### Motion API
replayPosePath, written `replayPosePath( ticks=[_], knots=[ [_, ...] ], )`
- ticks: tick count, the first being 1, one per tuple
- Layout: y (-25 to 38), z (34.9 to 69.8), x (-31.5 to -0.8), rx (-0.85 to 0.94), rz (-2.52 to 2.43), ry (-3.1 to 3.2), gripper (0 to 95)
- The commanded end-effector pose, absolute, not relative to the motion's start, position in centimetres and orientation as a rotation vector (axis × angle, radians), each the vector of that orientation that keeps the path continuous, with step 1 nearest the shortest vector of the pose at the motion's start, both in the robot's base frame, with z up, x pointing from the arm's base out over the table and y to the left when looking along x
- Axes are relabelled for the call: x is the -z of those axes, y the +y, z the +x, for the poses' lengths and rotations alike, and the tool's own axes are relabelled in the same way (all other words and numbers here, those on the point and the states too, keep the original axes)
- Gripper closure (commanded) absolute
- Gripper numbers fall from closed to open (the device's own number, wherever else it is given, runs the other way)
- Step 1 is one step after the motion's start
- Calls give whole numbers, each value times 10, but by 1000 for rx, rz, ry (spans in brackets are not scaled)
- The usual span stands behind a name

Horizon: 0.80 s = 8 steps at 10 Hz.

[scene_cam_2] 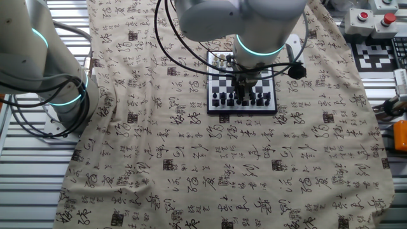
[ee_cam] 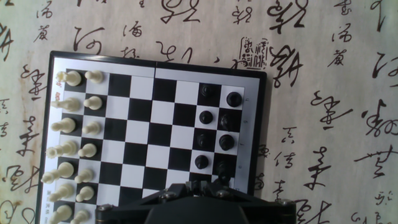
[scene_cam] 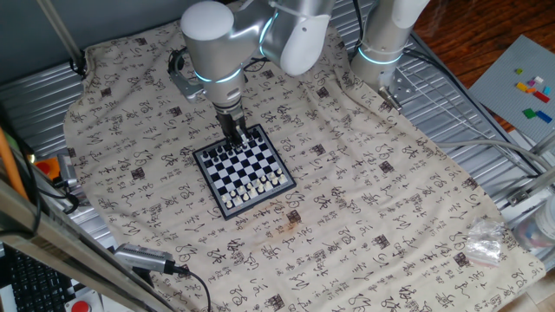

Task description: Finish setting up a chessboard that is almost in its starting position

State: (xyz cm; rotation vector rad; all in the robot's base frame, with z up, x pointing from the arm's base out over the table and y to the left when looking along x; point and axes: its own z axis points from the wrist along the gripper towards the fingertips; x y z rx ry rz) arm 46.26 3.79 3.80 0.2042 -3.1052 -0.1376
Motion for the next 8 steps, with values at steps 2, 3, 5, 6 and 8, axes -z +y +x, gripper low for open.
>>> replayPosePath(
  ticks=[2,3,5,6,8],
  knots=[
    [38,462,-38,132,203,-3110,950],
    [38,462,-38,125,201,-3113,950],
    [38,462,-38,123,196,-3117,950],
    [38,462,-38,123,194,-3118,950],
    [38,462,-38,124,191,-3118,950]
  ],
)
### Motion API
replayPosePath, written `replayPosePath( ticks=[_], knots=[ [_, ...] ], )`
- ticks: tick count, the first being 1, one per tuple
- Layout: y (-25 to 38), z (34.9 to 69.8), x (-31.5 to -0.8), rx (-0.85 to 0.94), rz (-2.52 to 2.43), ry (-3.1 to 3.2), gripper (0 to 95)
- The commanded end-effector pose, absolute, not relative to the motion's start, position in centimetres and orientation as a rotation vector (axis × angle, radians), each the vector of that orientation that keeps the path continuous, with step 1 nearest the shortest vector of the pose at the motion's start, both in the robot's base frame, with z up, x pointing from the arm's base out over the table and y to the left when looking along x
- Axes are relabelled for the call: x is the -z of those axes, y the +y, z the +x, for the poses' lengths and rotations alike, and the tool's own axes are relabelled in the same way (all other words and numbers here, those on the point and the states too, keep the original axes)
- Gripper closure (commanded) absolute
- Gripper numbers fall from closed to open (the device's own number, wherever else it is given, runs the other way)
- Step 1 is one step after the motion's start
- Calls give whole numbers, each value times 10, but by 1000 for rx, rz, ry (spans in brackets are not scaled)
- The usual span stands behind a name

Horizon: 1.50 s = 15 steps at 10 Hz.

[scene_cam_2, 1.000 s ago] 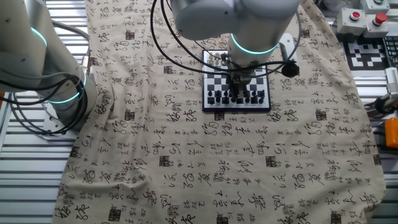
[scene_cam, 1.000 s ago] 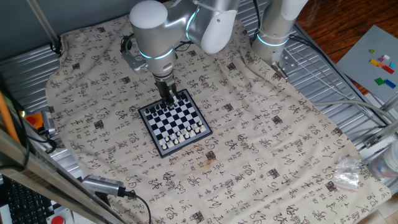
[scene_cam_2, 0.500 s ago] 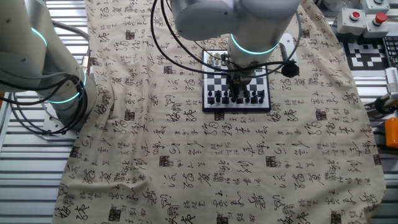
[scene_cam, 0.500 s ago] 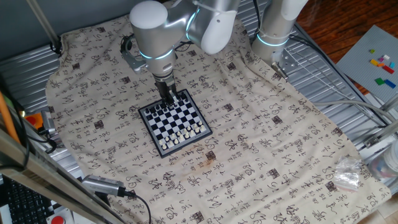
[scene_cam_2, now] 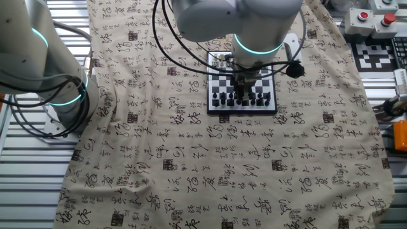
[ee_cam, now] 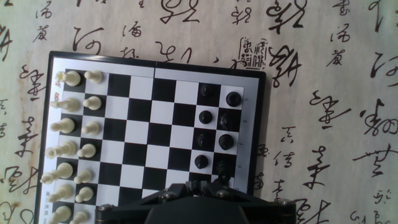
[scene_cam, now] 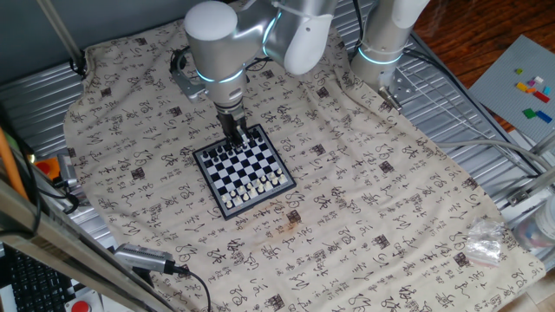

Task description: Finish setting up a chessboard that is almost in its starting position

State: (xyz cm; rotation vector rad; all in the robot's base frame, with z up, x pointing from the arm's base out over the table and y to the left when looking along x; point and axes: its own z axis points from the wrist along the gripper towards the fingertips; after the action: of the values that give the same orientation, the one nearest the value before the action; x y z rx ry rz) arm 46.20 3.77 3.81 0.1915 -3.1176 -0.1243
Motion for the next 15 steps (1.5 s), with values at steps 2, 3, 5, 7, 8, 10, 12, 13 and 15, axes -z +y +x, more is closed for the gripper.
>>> replayPosePath(
  ticks=[2,3,5,7,8,10,12,13,15],
  knots=[
    [38,462,-38,124,193,-3118,950],
    [38,462,-38,124,193,-3118,760],
    [38,462,-38,123,195,-3117,760],
    [38,462,-38,123,195,-3117,760],
    [38,462,-38,122,194,-3116,760],
    [39,463,-37,121,192,-3116,760],
    [39,463,-38,120,194,-3113,760],
    [39,462,-40,119,194,-3110,760],
    [40,462,-41,118,192,-3107,760]
  ],
)
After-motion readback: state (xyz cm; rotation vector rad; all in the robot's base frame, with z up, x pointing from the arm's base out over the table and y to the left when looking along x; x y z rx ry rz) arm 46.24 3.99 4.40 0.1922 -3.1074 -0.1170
